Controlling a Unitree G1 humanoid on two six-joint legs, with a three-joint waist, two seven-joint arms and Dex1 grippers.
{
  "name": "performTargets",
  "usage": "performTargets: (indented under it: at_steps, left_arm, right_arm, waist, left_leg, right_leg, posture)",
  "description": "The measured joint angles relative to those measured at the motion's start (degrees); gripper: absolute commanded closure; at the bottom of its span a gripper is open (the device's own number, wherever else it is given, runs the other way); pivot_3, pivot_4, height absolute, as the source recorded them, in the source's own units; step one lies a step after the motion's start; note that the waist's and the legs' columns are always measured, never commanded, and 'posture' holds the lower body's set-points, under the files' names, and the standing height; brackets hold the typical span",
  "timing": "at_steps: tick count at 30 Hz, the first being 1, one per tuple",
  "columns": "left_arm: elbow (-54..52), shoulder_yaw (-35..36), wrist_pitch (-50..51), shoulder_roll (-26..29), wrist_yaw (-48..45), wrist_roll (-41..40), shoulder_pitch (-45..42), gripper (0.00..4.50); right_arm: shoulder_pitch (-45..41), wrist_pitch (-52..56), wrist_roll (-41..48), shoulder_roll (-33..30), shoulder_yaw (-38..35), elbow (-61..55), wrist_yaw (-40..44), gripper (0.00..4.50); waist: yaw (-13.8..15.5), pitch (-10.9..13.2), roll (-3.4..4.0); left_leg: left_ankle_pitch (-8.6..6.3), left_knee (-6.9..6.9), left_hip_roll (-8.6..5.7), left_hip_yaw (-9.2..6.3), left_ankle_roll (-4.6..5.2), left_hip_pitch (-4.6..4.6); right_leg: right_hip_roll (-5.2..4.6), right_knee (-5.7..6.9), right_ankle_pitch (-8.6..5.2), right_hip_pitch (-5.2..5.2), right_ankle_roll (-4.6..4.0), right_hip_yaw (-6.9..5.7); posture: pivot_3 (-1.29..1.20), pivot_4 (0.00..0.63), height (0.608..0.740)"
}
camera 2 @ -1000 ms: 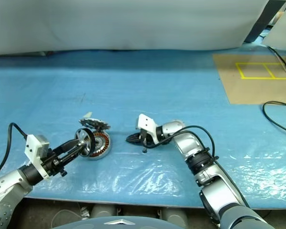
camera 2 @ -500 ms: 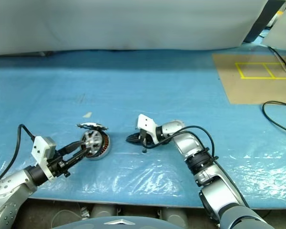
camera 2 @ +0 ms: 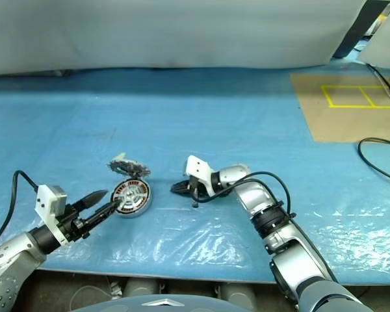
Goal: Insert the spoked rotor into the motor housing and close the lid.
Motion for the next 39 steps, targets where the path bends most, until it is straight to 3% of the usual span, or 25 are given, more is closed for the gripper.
performTargets:
  at_steps: [5, 6, 13, 19, 26, 32, 39]
  left_arm:
    - [-0.3, -2.1, 0.1, -1.5, 0.7, 0.6, -0.3, 4.25]
    - [-0.3, -3.0, 0.0, -1.8, 1.2, 1.3, -0.6, 4.45]
    - [1.7, -10.0, -1.9, -3.7, 6.6, 10.6, -7.5, 4.45]
    - [3.1, -11.9, -2.9, -2.9, 8.0, 15.0, -7.5, 4.45]
    - [3.6, -7.7, -5.2, -4.7, 7.9, 13.3, -5.2, 4.45]
    - [1.1, -3.0, -9.1, -6.0, 5.7, 9.0, -2.4, 4.45]
    - [-1.5, -0.4, -12.3, -6.0, 2.4, 8.0, 7.4, 4.45]
  right_arm:
    - [-0.1, -0.4, 0.0, 0.1, 0.0, 0.3, -0.6, 4.5]
    - [-0.2, -0.5, 0.0, 0.2, 0.0, 0.4, -0.7, 4.5]
    - [-0.8, -0.4, 0.1, 1.5, -0.1, 0.3, -1.1, 4.5]
    - [-1.5, 0.3, 0.3, 2.5, -0.8, 0.3, -2.4, 4.5]
    - [-5.0, 0.2, 2.7, 7.3, -5.2, 2.2, -6.4, 4.5]
    - [-11.0, -5.4, 1.9, 13.1, -5.8, 12.3, -9.7, 4.5]
    - [-19.9, -12.6, -1.2, 18.7, -5.9, 28.7, -11.8, 4.5]
  waist:
    - [0.0, 0.0, 0.0]
    - [0.0, 0.0, 0.0]
    - [0.0, 0.0, 0.01]
    - [-0.1, 0.0, 0.03]
    - [-0.1, 0.0, 0.04]
    - [-0.1, 0.0, 0.04]
    - [-0.7, 0.0, 0.06]
  left_leg:
    - [0.0, 0.01, 0.0, 0.0, 0.0, 0.0]
    - [0.0, 0.02, 0.0, 0.0, 0.01, 0.0]
    - [0.03, 0.09, 0.0, -0.01, 0.05, 0.0]
    - [0.03, 0.08, 0.0, -0.05, 0.05, 0.0]
    - [0.03, 0.08, 0.01, -0.04, 0.04, 0.04]
    - [0.03, 0.08, 0.0, -0.04, 0.04, -0.06]
    - [0.02, 0.06, 0.06, -0.03, 0.06, -0.22]
  right_leg:
    - [-0.01, 0.0, 0.0, 0.01, 0.0, 0.0]
    - [-0.01, 0.0, 0.0, 0.02, 0.0, 0.0]
    - [-0.01, 0.07, 0.01, 0.03, 0.0, 0.0]
    - [0.0, 0.1, 0.02, 0.04, -0.01, -0.01]
    - [-0.01, 0.1, 0.03, 0.04, -0.04, -0.01]
    - [-0.03, 0.06, 0.03, -0.02, -0.06, -0.04]
    - [-0.03, 0.06, 0.03, -0.21, -0.11, -0.09]
  posture:
    - [0.0, 0.15, 0.74]
    - [0.0, 0.15, 0.74]
    - [0.0, 0.15, 0.74]
    - [0.0, 0.15, 0.74]
    - [0.0, 0.15, 0.74]
    - [0.0, 0.15, 0.74]
    - [0.0, 0.15, 0.74]
